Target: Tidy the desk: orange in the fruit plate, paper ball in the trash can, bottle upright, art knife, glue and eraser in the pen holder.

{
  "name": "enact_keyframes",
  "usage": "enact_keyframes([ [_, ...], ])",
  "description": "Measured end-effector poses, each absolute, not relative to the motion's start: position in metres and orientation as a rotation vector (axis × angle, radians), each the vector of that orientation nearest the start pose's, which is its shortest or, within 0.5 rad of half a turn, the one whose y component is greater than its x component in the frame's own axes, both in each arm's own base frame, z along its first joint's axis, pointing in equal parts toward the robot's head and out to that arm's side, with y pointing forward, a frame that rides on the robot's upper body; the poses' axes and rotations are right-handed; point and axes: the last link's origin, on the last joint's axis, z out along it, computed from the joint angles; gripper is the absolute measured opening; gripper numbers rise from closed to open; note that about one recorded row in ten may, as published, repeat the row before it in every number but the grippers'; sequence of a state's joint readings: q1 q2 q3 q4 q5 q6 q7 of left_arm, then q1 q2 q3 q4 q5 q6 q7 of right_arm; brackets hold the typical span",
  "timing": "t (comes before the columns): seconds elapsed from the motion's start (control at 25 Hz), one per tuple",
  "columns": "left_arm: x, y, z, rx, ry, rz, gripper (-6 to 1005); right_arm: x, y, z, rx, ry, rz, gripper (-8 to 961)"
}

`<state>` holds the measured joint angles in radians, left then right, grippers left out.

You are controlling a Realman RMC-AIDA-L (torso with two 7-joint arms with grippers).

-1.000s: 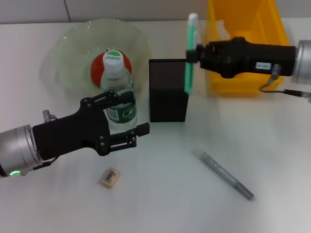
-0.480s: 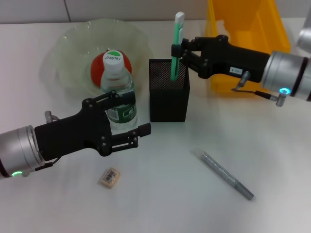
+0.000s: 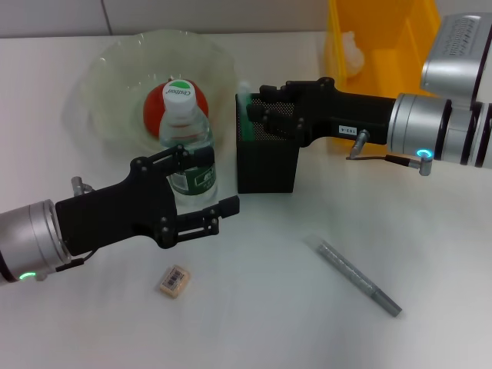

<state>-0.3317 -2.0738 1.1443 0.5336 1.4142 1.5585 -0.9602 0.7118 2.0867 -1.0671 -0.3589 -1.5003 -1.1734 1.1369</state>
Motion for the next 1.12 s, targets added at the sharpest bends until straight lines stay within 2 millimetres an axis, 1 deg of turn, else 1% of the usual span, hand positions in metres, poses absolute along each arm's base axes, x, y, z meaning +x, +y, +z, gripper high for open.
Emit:
enact_keyframes([
  [0.32, -0.263, 0.273, -0.032, -2.629, -0.311, -1.013, 800, 0.207, 0.378, -0.061, -2.613, 0.534, 0.798, 407],
  [0.4, -0.263, 0.273, -0.032, -2.629, -0.310, -1.014, 800, 0.208, 0.373, -0.059, -2.622, 0.536, 0.823, 434],
  [0.6, -0.263, 0.272, -0.032, -2.630, -0.309, -1.018, 800, 0.213, 0.350, -0.047, -2.661, 0.482, 0.938, 435],
  [0.76, -0.263, 0.270, -0.031, -2.630, -0.296, -1.025, 800, 0.228, 0.329, -0.036, -2.603, 0.469, 1.036, 439],
  [0.92, -0.261, 0.270, -0.030, -2.621, -0.289, -1.048, 800, 0.245, 0.303, -0.025, -2.521, 0.395, 1.122, 444],
  [1.0, -0.261, 0.270, -0.028, -2.613, -0.287, -1.063, 800, 0.254, 0.289, -0.022, -2.502, 0.402, 1.148, 446],
  [1.12, -0.260, 0.269, -0.026, -2.607, -0.283, -1.080, 800, 0.263, 0.275, -0.021, -2.498, 0.434, 1.162, 449],
])
